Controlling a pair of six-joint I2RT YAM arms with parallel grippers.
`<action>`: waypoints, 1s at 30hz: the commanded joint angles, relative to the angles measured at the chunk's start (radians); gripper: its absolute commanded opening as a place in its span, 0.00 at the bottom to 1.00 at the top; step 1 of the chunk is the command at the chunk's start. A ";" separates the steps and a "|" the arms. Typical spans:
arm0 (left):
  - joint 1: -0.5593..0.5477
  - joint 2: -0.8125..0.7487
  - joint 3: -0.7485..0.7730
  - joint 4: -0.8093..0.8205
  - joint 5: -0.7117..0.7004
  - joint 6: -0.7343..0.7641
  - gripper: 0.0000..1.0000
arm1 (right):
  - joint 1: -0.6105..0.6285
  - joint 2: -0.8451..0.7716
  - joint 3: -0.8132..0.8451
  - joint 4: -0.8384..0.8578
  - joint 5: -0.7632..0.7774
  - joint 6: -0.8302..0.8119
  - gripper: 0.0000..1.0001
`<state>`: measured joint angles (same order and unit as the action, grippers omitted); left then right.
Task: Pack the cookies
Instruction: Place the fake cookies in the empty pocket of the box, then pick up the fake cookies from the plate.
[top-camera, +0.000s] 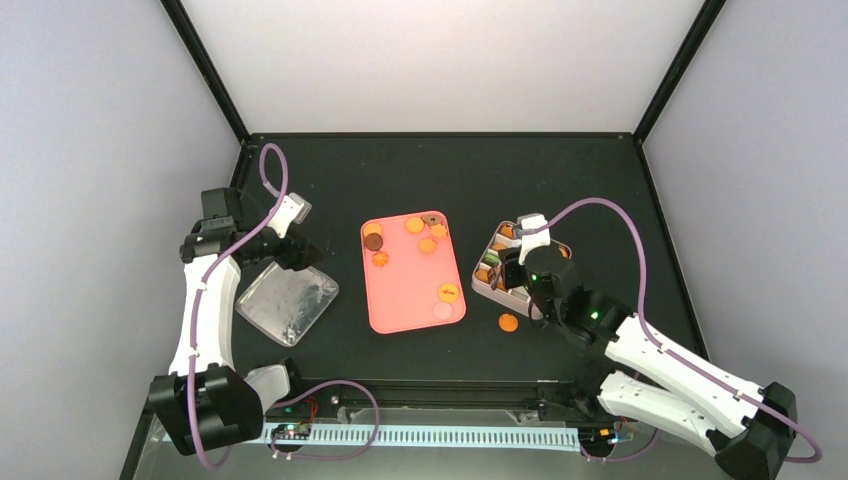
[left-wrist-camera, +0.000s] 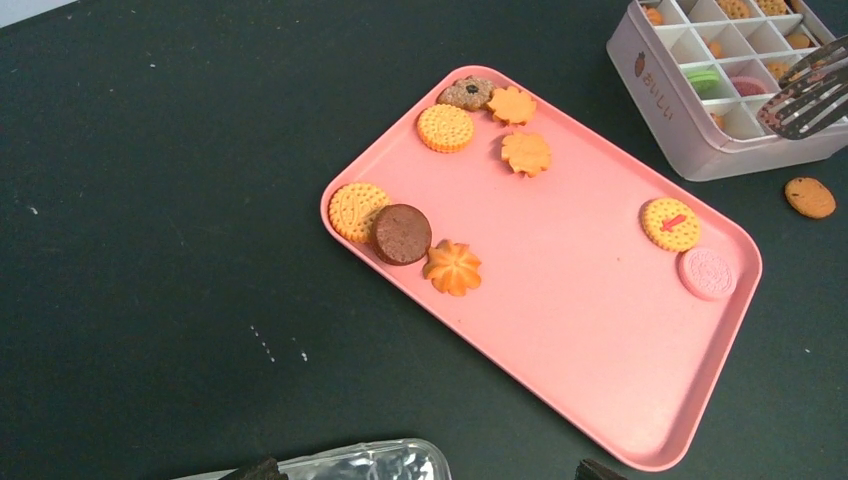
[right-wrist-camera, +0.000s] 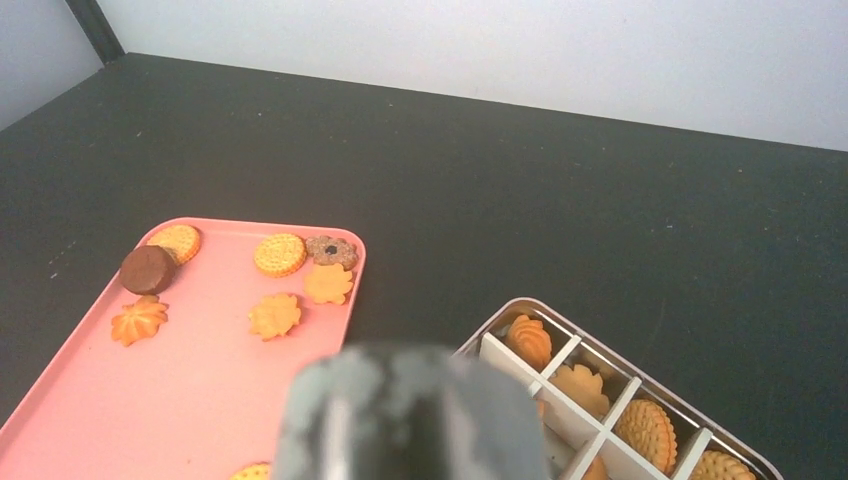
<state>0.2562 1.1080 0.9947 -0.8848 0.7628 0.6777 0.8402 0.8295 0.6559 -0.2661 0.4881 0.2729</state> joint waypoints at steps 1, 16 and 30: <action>0.008 0.002 0.002 -0.008 0.018 0.016 0.77 | -0.004 -0.012 0.046 0.039 -0.006 -0.026 0.38; 0.011 -0.004 0.005 -0.038 -0.040 0.017 0.77 | -0.003 0.481 0.416 0.320 -0.163 -0.128 0.37; 0.034 -0.014 -0.007 -0.060 -0.031 0.038 0.77 | -0.019 0.888 0.631 0.364 -0.181 -0.113 0.37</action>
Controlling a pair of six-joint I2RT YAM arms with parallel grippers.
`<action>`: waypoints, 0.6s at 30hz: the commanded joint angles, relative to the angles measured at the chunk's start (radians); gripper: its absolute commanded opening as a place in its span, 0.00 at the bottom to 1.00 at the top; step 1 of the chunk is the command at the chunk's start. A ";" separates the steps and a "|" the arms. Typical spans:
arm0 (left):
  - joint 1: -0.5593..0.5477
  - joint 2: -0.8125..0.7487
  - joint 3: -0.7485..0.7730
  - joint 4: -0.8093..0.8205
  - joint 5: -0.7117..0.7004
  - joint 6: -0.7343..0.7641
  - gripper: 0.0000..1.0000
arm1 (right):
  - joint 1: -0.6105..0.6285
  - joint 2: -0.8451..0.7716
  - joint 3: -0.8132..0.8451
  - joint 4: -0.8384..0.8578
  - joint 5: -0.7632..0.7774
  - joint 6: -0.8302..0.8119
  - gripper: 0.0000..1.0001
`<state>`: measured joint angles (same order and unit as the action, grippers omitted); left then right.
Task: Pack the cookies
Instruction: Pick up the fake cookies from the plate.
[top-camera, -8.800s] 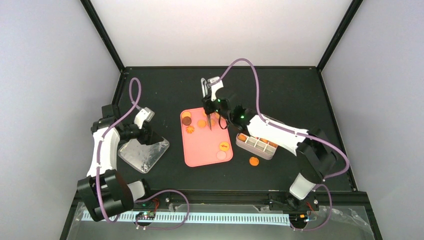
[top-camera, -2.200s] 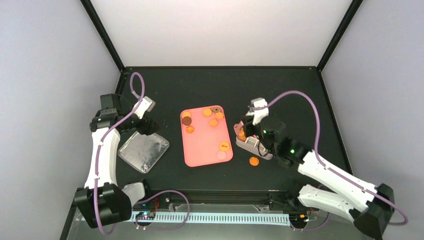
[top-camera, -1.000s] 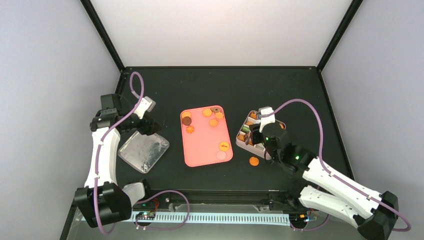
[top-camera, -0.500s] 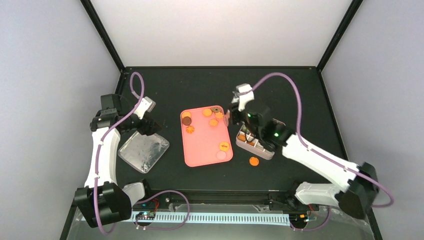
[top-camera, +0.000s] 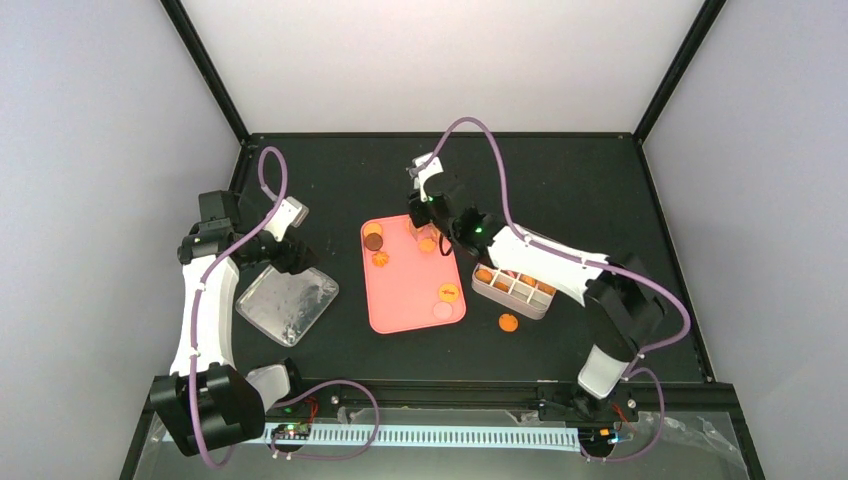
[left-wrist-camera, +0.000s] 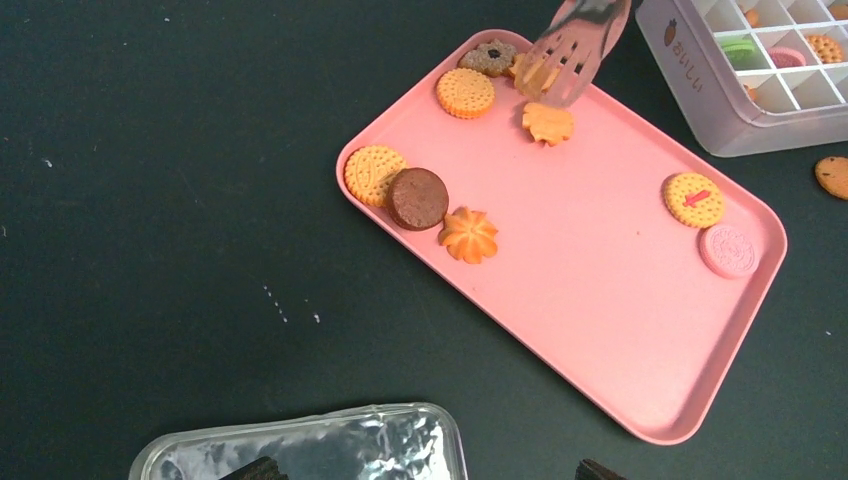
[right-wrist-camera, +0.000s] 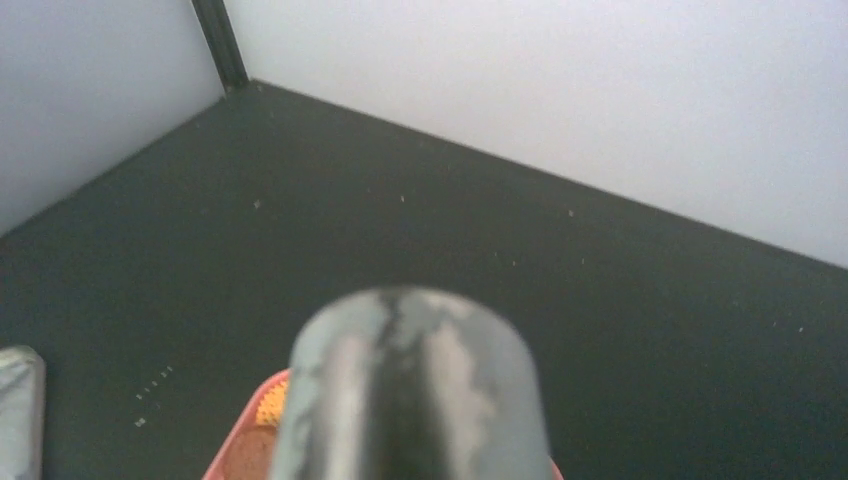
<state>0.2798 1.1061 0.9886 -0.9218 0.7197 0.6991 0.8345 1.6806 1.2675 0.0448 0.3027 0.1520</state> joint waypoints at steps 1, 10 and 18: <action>0.010 -0.013 -0.001 -0.023 0.014 0.017 0.77 | -0.012 0.046 0.015 0.057 0.007 0.008 0.37; 0.009 -0.015 0.002 -0.025 0.020 0.017 0.77 | -0.026 0.112 -0.002 0.077 -0.001 0.005 0.37; 0.010 -0.019 0.004 -0.029 0.018 0.025 0.77 | -0.028 0.142 -0.003 0.073 -0.032 0.024 0.37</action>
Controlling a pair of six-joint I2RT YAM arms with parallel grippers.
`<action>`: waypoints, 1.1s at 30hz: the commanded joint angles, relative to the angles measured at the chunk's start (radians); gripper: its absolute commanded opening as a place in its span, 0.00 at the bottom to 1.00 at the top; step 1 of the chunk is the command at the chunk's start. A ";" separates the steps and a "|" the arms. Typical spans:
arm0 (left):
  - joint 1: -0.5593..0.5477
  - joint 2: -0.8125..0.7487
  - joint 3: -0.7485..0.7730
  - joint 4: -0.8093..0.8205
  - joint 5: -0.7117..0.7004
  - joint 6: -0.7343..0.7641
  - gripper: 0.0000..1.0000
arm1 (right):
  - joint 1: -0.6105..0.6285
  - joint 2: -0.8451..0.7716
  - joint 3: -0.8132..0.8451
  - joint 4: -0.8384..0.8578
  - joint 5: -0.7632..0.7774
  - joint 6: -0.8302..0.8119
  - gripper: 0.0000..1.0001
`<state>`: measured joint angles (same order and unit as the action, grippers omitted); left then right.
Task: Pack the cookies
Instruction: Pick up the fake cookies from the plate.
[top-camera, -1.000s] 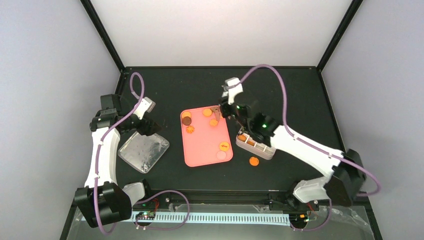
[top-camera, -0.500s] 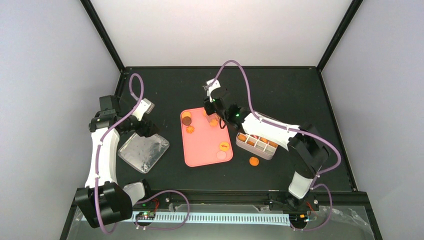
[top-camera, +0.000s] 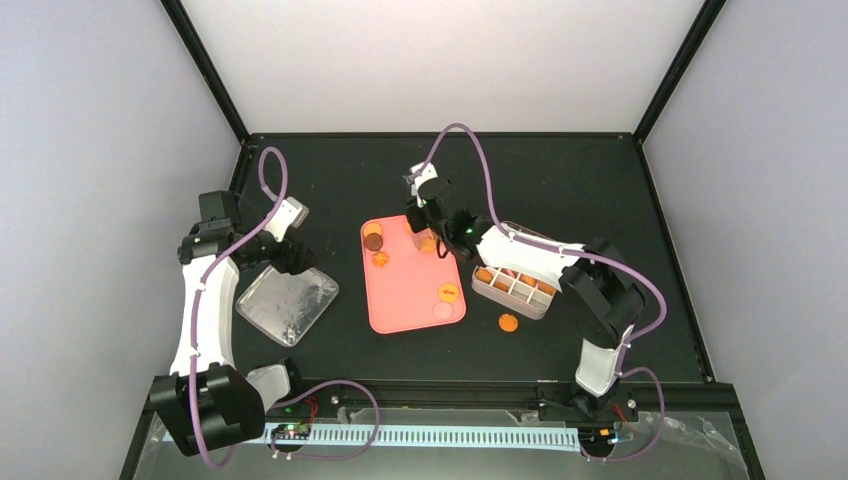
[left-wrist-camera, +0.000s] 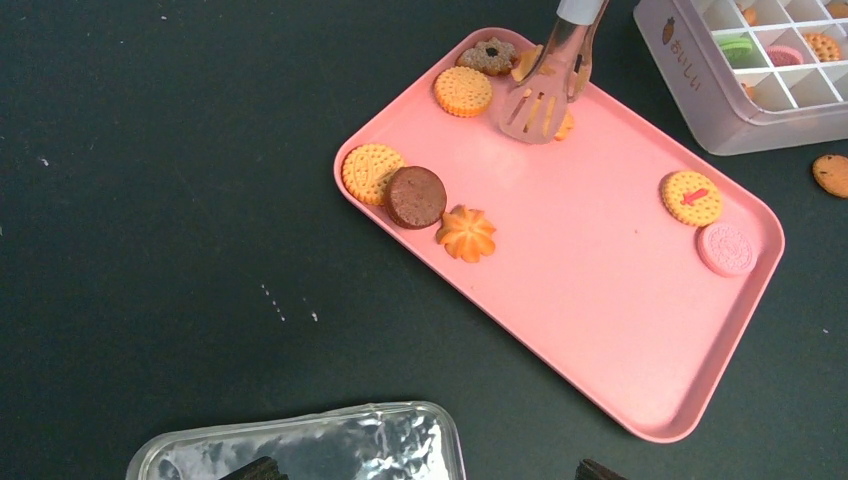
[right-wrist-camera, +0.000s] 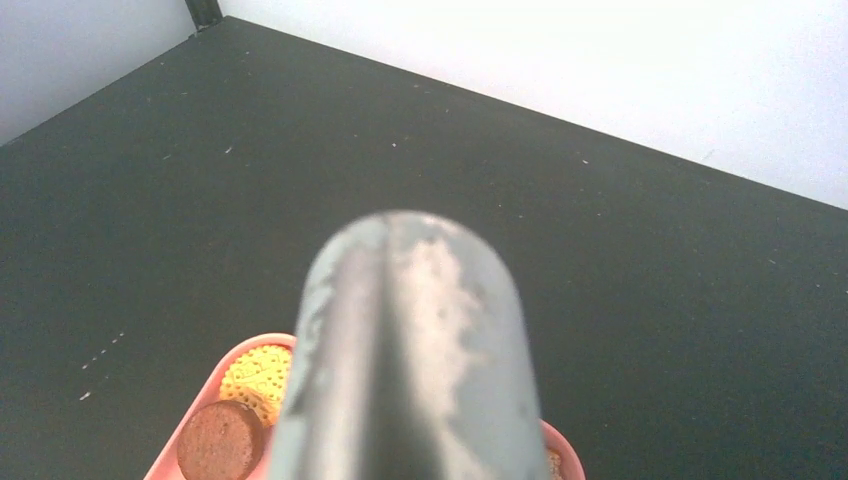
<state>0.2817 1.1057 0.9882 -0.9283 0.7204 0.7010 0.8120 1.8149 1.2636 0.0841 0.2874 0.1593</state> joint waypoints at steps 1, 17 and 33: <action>0.008 -0.019 0.003 -0.022 0.017 0.024 0.77 | -0.005 0.004 -0.009 0.037 -0.021 0.020 0.37; 0.010 -0.020 0.012 -0.032 0.030 0.018 0.77 | -0.004 -0.119 -0.093 0.029 -0.037 0.034 0.18; 0.008 0.001 0.018 -0.029 0.081 0.040 0.76 | -0.033 -0.833 -0.454 -0.319 0.233 0.150 0.19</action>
<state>0.2821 1.1057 0.9886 -0.9463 0.7506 0.7090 0.7879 1.1114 0.8864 -0.0784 0.4030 0.2398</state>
